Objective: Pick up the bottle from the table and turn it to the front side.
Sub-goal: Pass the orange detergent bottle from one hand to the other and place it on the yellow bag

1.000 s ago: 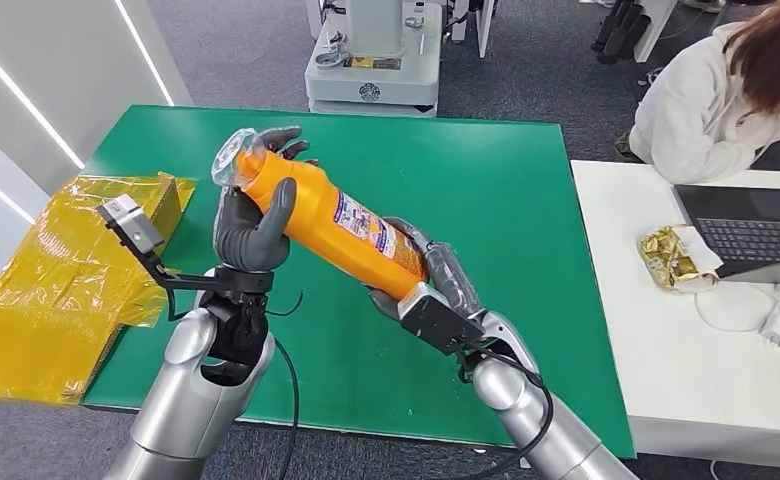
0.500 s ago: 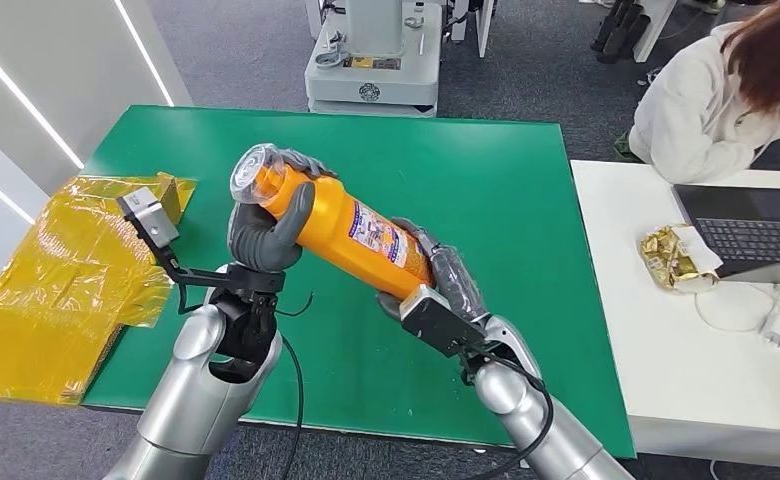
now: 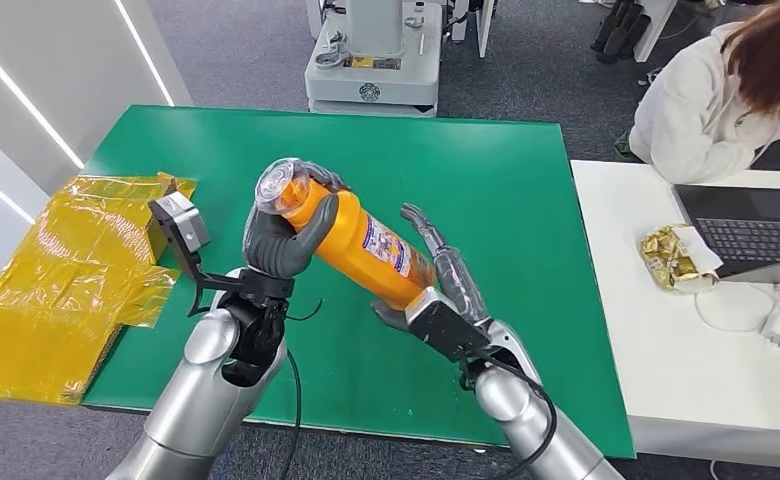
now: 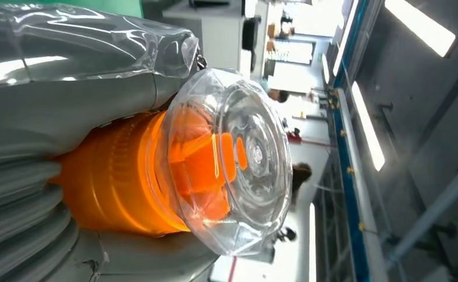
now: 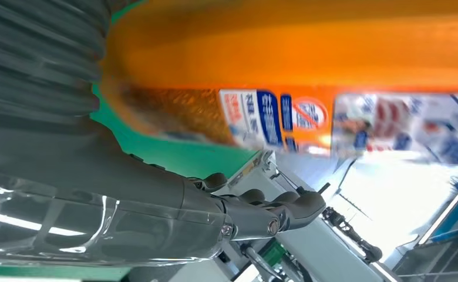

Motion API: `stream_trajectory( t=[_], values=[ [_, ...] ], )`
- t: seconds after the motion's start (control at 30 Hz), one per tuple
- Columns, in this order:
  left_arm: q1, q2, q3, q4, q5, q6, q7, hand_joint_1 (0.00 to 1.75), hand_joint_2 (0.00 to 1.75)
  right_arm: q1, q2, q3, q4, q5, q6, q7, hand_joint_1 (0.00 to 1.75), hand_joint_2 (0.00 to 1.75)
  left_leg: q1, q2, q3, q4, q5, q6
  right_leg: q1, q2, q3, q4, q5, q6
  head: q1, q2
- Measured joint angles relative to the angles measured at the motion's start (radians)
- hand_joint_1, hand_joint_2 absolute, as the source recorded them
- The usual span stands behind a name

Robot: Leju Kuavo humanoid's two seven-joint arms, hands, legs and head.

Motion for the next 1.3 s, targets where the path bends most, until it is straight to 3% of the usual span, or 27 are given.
stream_trajectory(
  t=[0.17, 0.4, 0.63, 0.9, 1.1, 1.3],
  values=[
    [-0.015, 0.027, 0.019, 0.029, -0.126, 0.034, -0.027, 1.75, 1.75, 0.093, -0.032, -0.031, -0.106, -0.024, 0.003, -0.011, 0.0, 1.75, 0.0, 0.0, 0.0, 0.0, 0.0, 0.0, 0.0, 0.0, 0.0, 0.0, 0.0, 0.0, 0.0, 0.0],
    [-0.066, 0.072, 0.026, 0.072, -0.488, 0.115, -0.052, 1.75, 1.75, 0.266, -0.103, -0.095, -0.317, -0.045, -0.004, -0.041, 0.0, 1.75, 0.0, 0.0, -0.001, 0.0, 0.0, 0.0, 0.0, 0.0, 0.0, -0.001, 0.0, 0.0, 0.0, 0.0],
    [-0.082, 0.113, 0.032, 0.095, -0.776, 0.179, -0.049, 1.75, 1.75, 0.414, -0.132, -0.186, -0.489, 0.006, 0.0, -0.069, 0.0, 1.75, 0.0, 0.0, -0.001, 0.0, 0.0, 0.0, 0.0, 0.0, 0.0, -0.001, 0.0, 0.0, 0.0, 0.0],
    [-0.082, 0.132, 0.037, 0.1, -0.845, 0.205, -0.045, 1.75, 1.75, 0.464, -0.136, -0.229, -0.563, 0.015, 0.007, -0.072, 0.0, 1.75, 0.0, 0.0, -0.001, 0.0, 0.0, 0.0, 0.0, 0.0, 0.0, 0.0, 0.0, 0.0, 0.0, 0.0],
    [-0.087, 0.155, 0.036, 0.102, -1.307, 0.367, 0.033, 1.75, 1.75, 0.478, -0.137, -0.252, -0.587, 0.034, 0.014, -0.082, 0.0, 1.75, 0.0, 0.0, 0.0, 0.0, 0.0, 0.0, 0.0, 0.0, 0.0, -0.001, 0.0, 0.0, 0.0, 0.0],
    [-0.08, 0.167, 0.03, 0.146, -1.614, 0.409, 0.116, 1.75, 1.75, 0.502, -0.136, -0.278, -0.619, 0.058, 0.016, -0.081, 0.0, 1.75, 0.0, 0.0, -0.001, 0.0, 0.0, 0.0, 0.0, 0.0, 0.0, -0.001, 0.0, 0.0, 0.0, 0.0]
  ],
)
